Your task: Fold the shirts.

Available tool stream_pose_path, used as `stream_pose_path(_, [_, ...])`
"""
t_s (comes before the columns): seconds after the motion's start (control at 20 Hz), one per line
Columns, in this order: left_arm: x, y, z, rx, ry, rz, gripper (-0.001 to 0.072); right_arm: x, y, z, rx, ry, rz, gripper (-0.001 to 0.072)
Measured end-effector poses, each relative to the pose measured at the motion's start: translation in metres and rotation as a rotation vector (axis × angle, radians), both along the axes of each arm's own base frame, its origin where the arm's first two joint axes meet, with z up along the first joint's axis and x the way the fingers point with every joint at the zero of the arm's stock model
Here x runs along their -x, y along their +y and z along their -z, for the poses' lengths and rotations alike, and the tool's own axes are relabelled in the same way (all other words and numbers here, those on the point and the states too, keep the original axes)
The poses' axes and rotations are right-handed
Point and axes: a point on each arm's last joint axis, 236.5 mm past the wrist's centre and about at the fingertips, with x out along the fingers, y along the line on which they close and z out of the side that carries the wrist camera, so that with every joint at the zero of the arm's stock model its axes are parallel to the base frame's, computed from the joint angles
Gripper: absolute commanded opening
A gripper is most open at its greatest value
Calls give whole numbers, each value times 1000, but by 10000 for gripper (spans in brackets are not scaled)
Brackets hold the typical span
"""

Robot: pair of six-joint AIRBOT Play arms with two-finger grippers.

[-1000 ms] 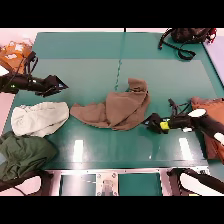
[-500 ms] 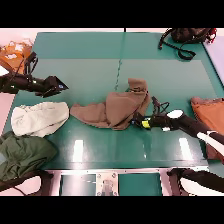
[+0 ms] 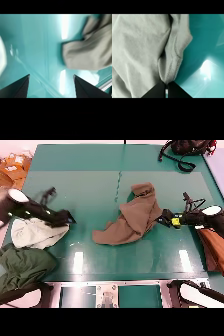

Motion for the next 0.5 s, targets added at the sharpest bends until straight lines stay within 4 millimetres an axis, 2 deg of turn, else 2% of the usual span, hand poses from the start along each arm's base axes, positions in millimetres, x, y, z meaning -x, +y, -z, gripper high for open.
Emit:
stream_pose_path(0.15, [22,-42,33,21,15,7,619,1,-7,0,14,1,-7,17])
stream_pose_path(0.35, [33,-94,57,43,-42,12,618,1,-9,-1,21,0,-15,17])
stream_pose_path(0.4, [36,-107,60,56,-41,12,578,2,-9,-1,21,0,-16,17])
stream_pose_path(0.45, [40,-116,65,63,-36,15,435,2,-9,-1,22,1,-18,17])
stream_pose_path(0.5, [45,-123,70,69,-27,21,354,2,-9,-1,22,1,-18,17])
